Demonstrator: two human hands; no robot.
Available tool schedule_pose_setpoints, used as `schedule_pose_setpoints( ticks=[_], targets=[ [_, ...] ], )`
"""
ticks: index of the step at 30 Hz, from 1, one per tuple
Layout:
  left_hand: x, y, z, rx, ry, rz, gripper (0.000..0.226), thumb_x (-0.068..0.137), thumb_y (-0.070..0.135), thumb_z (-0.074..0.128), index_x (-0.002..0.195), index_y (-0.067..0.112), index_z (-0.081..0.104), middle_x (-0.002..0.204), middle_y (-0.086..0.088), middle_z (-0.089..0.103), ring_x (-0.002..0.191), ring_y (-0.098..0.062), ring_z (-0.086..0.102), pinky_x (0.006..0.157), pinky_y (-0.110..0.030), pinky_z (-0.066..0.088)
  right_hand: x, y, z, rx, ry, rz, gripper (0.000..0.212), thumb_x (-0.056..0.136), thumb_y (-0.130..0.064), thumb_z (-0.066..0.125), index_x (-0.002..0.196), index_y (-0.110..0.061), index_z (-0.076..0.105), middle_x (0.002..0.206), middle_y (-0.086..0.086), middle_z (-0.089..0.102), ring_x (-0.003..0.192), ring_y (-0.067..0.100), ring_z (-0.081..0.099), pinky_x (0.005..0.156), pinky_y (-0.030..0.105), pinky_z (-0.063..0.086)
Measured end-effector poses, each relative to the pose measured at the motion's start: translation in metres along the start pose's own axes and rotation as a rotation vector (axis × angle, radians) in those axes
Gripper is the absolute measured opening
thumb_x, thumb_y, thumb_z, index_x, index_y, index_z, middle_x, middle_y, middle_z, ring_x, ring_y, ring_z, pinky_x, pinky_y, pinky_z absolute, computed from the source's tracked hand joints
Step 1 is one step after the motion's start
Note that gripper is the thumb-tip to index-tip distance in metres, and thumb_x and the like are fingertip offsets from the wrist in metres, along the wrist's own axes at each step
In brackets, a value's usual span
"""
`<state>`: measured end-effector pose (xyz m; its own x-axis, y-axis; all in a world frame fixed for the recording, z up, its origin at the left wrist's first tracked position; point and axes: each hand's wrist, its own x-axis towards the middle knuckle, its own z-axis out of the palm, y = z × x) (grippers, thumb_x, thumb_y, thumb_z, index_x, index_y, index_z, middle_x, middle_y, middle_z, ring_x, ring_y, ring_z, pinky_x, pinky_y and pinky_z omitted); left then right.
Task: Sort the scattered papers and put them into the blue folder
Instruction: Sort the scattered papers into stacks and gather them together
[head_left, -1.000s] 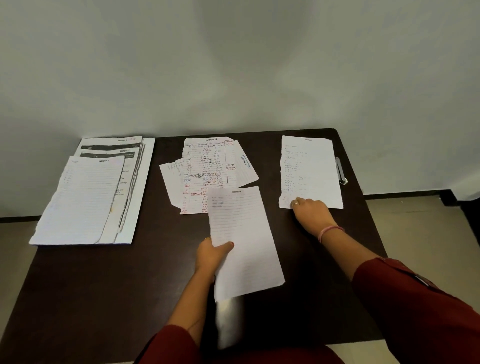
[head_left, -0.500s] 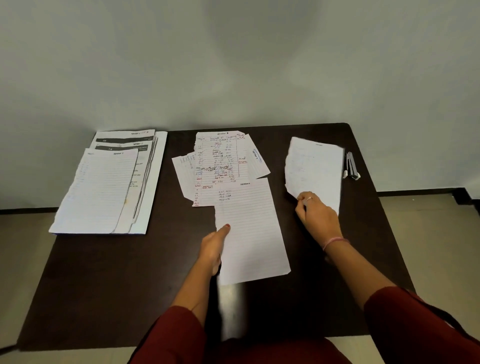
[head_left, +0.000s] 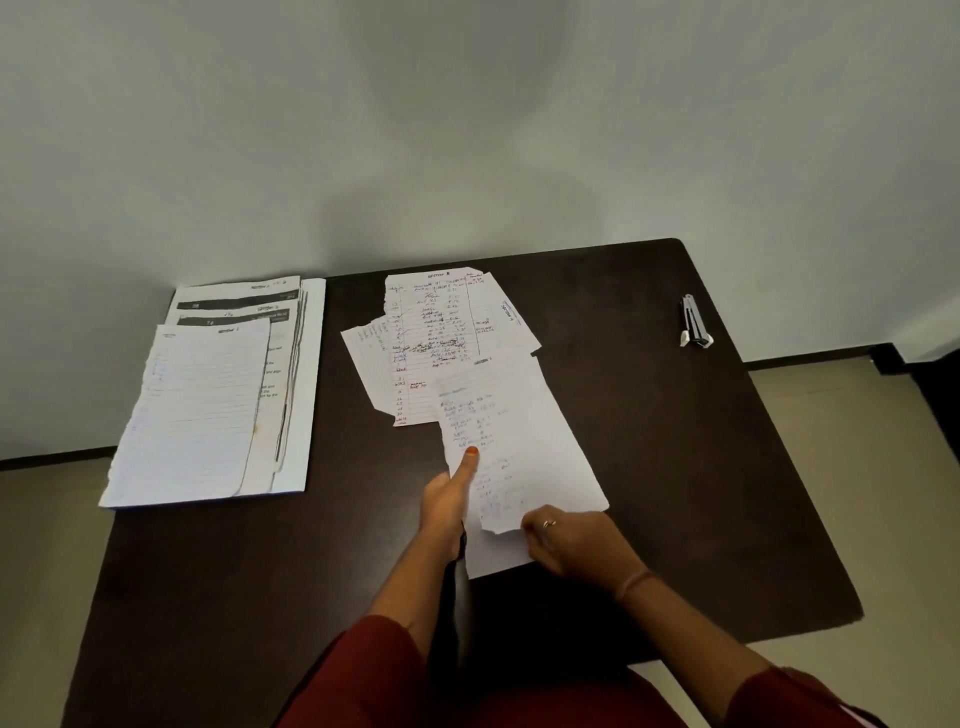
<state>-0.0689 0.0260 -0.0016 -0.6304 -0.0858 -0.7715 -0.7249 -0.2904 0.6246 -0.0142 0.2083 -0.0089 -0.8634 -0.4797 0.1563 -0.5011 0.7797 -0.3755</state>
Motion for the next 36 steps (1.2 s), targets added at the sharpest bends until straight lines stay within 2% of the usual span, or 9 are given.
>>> schedule_pose_setpoints(
  ticks=[3,9,11,15,19,24,27,32,36],
  targets=[
    [0.002,-0.001,-0.001,0.047,-0.006,0.021,0.029,0.083,0.031,0.073,0.098,0.007,0.066,0.097,-0.01,0.074,0.088,-0.028,0.071,0.082,-0.046,0.057,-0.006,-0.009,0.002,0.036,-0.039,-0.017,0.025,0.09,-0.036,0.046,0.089,-0.021,0.066,0.072,-0.01,0.068,0.044,0.007,0.056,0.052,0.002,0.034],
    [0.004,-0.002,-0.004,0.138,0.009,0.048,0.019,0.088,0.021,0.067,0.098,0.005,0.065,0.098,-0.012,0.072,0.089,-0.029,0.07,0.08,-0.045,0.057,-0.017,-0.02,0.011,0.092,-0.103,-0.067,0.019,0.091,-0.033,0.048,0.092,-0.02,0.062,0.077,-0.008,0.067,0.045,0.007,0.056,0.043,0.015,0.048],
    [0.007,-0.003,-0.005,0.159,0.003,0.056,0.022,0.09,0.02,0.066,0.104,0.003,0.065,0.1,-0.013,0.072,0.089,-0.029,0.07,0.081,-0.046,0.057,-0.02,-0.022,0.009,0.135,-0.134,-0.034,0.022,0.094,-0.038,0.048,0.095,-0.02,0.061,0.084,-0.008,0.068,0.05,0.007,0.059,0.048,0.01,0.048],
    [0.007,-0.001,-0.005,0.198,-0.001,0.072,0.018,0.092,0.018,0.061,0.102,0.003,0.063,0.1,-0.014,0.071,0.088,-0.029,0.07,0.077,-0.043,0.058,-0.013,-0.021,-0.004,0.233,-0.117,0.348,0.056,0.089,-0.066,0.035,0.114,-0.023,0.061,0.107,-0.013,0.067,0.063,-0.004,0.054,0.061,-0.002,0.036],
    [0.005,0.004,-0.007,0.234,-0.029,0.074,0.015,0.096,0.016,0.056,0.103,0.004,0.06,0.101,-0.012,0.069,0.091,-0.027,0.069,0.074,-0.039,0.058,0.003,-0.003,-0.008,0.229,-0.003,0.649,0.031,0.096,-0.038,0.048,0.119,-0.02,0.057,0.119,-0.005,0.06,0.095,0.005,0.057,0.085,0.016,0.044],
    [0.004,0.007,-0.009,0.265,-0.048,0.065,0.012,0.097,0.015,0.053,0.104,0.007,0.059,0.106,-0.012,0.069,0.092,-0.027,0.068,0.081,-0.043,0.057,0.031,0.01,-0.009,0.339,0.125,0.983,0.044,0.09,-0.03,0.058,0.13,-0.014,0.049,0.133,0.005,0.048,0.121,0.021,0.045,0.1,0.037,0.042],
    [0.003,0.009,-0.013,0.266,-0.056,0.061,0.008,0.096,0.016,0.054,0.099,0.009,0.058,0.105,-0.012,0.068,0.094,-0.026,0.068,0.083,-0.043,0.056,0.049,0.01,-0.011,0.499,0.226,1.089,0.049,0.088,-0.028,0.063,0.131,-0.011,0.049,0.134,0.008,0.045,0.118,0.023,0.048,0.099,0.038,0.045],
    [0.002,0.014,-0.025,0.236,-0.092,0.058,0.006,0.095,0.017,0.056,0.097,0.012,0.059,0.104,-0.011,0.07,0.094,-0.026,0.069,0.085,-0.044,0.056,0.069,0.008,-0.012,0.672,0.322,1.178,0.051,0.084,-0.029,0.068,0.128,-0.011,0.05,0.127,0.004,0.044,0.1,0.017,0.055,0.082,0.026,0.045],
    [0.005,0.017,-0.036,0.232,-0.102,0.102,0.013,0.094,0.022,0.058,0.1,0.012,0.061,0.101,-0.008,0.072,0.09,-0.024,0.071,0.081,-0.042,0.058,0.075,0.004,-0.013,0.905,0.309,1.164,0.035,0.086,-0.028,0.067,0.115,-0.012,0.056,0.1,0.001,0.065,0.082,0.012,0.064,0.067,0.02,0.049]
  ],
)
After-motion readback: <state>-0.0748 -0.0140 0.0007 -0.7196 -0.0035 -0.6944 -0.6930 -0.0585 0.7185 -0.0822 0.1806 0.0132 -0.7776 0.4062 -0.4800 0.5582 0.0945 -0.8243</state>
